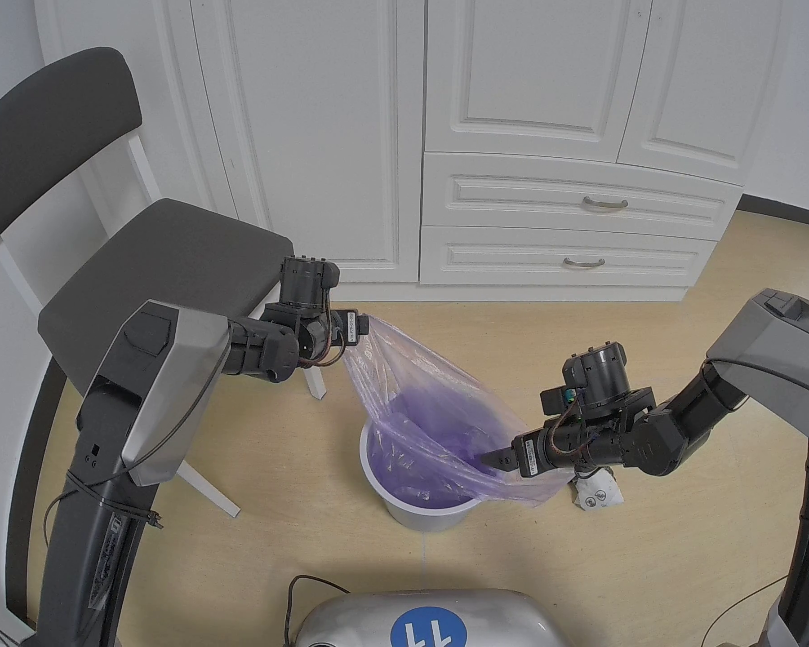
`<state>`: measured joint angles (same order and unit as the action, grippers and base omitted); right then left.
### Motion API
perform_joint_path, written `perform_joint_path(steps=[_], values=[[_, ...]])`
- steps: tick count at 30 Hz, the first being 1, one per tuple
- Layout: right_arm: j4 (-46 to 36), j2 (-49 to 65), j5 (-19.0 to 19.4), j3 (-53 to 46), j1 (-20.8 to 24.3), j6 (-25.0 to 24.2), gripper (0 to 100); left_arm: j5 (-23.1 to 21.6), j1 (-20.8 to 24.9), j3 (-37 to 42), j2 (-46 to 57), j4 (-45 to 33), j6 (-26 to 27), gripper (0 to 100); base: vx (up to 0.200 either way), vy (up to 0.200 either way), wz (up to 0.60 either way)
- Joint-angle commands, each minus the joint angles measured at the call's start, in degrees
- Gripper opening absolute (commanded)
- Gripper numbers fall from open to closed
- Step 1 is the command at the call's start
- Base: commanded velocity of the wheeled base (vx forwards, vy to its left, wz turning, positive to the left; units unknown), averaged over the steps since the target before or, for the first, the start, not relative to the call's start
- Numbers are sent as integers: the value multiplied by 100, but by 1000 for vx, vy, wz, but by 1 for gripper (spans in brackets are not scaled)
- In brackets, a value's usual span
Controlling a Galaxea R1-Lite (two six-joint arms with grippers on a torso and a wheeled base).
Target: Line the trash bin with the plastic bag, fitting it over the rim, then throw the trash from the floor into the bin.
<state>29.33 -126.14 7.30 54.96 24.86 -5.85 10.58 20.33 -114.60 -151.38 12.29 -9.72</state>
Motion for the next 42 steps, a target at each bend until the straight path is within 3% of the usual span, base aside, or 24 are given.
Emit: perform_joint_path(steps=[1,4,9,13,19,26,30,36,42], values=[[20,-245,-10,129,-77,14,100,-12,-12,1,171,10,-13,100,0,0,0],[20,-403,-89,253,-139,14,100,-12,6,1,135,19,-13,100,0,0,0],[20,-799,-616,587,-253,23,100,-109,-3,1,-84,81,-13,100,0,0,0],[20,-1001,-713,806,-359,23,100,-285,-47,1,-199,344,-13,100,0,0,0],[20,-1458,-1170,1378,-587,5,100,-838,-188,1,-392,810,-13,100,0,0,0],[20,-1871,-1319,1896,-649,-127,100,-1137,-302,1,-761,1399,-13,100,0,0,0],[20,-2214,-1460,2573,-658,-821,100,-1295,-434,1,-954,1584,-22,100,0,0,0],[117,-2266,-1460,2854,-684,-1094,100,-1357,-627,1,-1165,1786,-22,100,0,0,0],[1057,-2539,-1662,3047,-675,-1322,100,-1436,-768,1,-1376,1874,-22,100,0,0,0]])
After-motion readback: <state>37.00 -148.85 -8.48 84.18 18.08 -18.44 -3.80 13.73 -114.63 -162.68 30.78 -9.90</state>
